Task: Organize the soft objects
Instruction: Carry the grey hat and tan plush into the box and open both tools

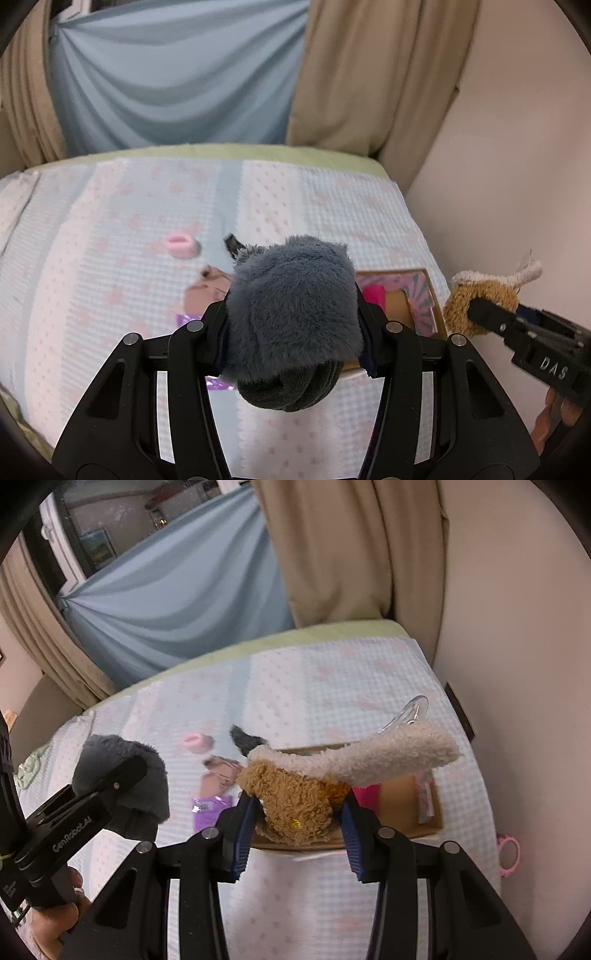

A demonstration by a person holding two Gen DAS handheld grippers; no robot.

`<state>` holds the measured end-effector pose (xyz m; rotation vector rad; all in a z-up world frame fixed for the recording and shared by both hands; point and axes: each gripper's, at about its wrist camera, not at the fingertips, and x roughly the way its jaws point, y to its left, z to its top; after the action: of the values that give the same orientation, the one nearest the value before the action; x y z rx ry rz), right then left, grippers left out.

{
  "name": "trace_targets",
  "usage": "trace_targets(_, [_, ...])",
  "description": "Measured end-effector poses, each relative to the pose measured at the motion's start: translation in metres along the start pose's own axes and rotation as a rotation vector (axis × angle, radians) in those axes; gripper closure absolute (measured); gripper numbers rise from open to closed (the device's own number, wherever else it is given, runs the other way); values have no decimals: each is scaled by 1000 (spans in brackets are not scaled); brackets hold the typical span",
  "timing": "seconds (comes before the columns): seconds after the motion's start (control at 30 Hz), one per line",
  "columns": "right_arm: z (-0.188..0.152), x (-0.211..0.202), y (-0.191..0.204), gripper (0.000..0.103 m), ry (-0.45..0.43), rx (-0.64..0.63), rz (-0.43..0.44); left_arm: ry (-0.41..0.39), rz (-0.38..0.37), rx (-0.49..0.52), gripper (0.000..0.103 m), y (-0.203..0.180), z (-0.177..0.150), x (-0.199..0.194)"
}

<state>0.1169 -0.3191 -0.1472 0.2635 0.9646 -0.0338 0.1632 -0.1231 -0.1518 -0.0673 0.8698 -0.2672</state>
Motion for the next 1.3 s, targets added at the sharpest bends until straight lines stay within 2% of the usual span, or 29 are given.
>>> trace_targets(0.37, [4,67,-70,64,136,83,-21,158,-15,40,55,-42,-24,89])
trace_targets(0.63, [9,134,-88,64,257,84,-10,274,-20,58,55,-51,-22,172])
trace_targets(0.87, [-8,185,-97,64,421,30,26,350,-29,101,55,-58,-22,225])
trace_targets(1.07, [-24,208,-100,62,514,-15,27,409,-36,109,53,-57,-27,254])
trace_targets(1.1, [-25,210,-101,61,523,-13,26,410,-37,110,51,-57,-27,256])
trace_targets(1.17, [-26,213,-104,57,523,-24,19,415,-47,124,36,-59,-26,258])
trace_targets(1.2, [-27,214,-104,55,521,-35,24,416,-53,128,23,-60,-25,259])
trace_targets(1.23, [-27,215,-103,50,524,-43,29,420,-64,132,9,-61,-24,259])
trace_targets(1.3, [-28,215,-104,34,517,-69,24,413,-82,139,1,-63,-22,257])
